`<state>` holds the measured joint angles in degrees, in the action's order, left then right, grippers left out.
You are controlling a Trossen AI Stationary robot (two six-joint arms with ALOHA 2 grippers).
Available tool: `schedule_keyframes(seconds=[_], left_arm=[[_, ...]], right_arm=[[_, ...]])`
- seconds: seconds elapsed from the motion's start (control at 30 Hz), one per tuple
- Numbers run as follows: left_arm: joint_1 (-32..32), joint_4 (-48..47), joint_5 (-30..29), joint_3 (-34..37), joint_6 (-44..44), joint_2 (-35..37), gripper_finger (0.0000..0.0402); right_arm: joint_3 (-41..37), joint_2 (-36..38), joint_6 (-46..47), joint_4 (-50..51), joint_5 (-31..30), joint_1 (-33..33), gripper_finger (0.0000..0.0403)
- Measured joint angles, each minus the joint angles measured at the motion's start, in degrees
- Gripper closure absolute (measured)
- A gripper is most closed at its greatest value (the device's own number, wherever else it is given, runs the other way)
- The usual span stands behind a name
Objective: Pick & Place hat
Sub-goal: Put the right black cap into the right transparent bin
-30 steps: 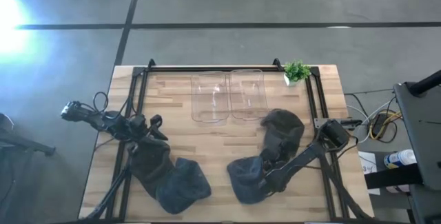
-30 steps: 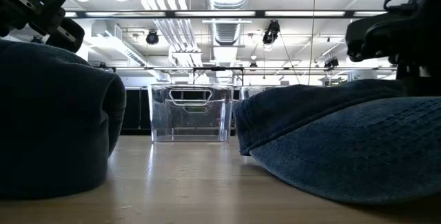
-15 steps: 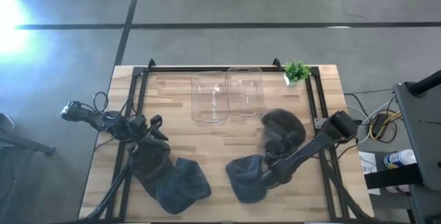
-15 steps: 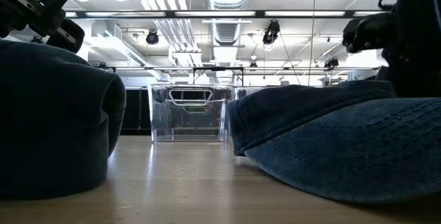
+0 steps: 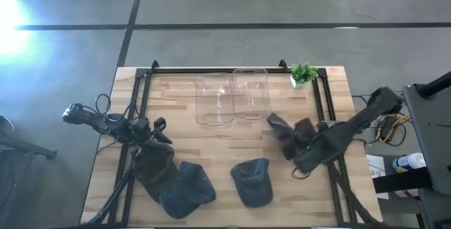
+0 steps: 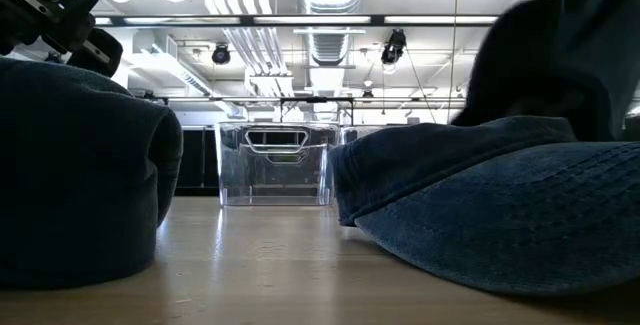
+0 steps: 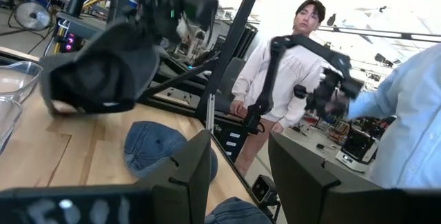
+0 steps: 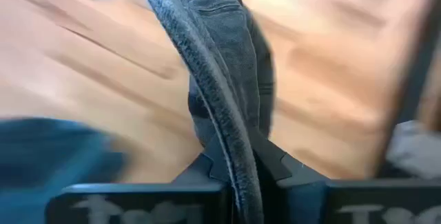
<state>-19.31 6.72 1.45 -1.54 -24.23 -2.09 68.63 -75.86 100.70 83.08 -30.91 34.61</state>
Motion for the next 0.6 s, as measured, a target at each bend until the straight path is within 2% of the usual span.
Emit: schedule_keyframes(seconds=[0.13,0.3,0.5,0.6], left_arm=[[0.0,0.0,0.0,0.0,0.0,0.0,0.0262],[0.0,0.0,0.0,0.0,0.0,0.0,0.0262],[0.0,0.1,0.0,0.0,0.0,0.0,0.0262],[0.0,5.0,-6.1,0.0,-0.8,-0.1,0.0261]], right_arm=[[-0.3,12.3,1.1,-9.3,0.7,0.0,0.0389],[-1.8,23.2,-1.0,-17.7,0.0,0.0,0.0389],[-2.8,28.3,0.0,-19.0,-5.2,-0.1,0.039],[-3.6,28.1,0.3,-19.0,-5.6,-0.2,0.039]])
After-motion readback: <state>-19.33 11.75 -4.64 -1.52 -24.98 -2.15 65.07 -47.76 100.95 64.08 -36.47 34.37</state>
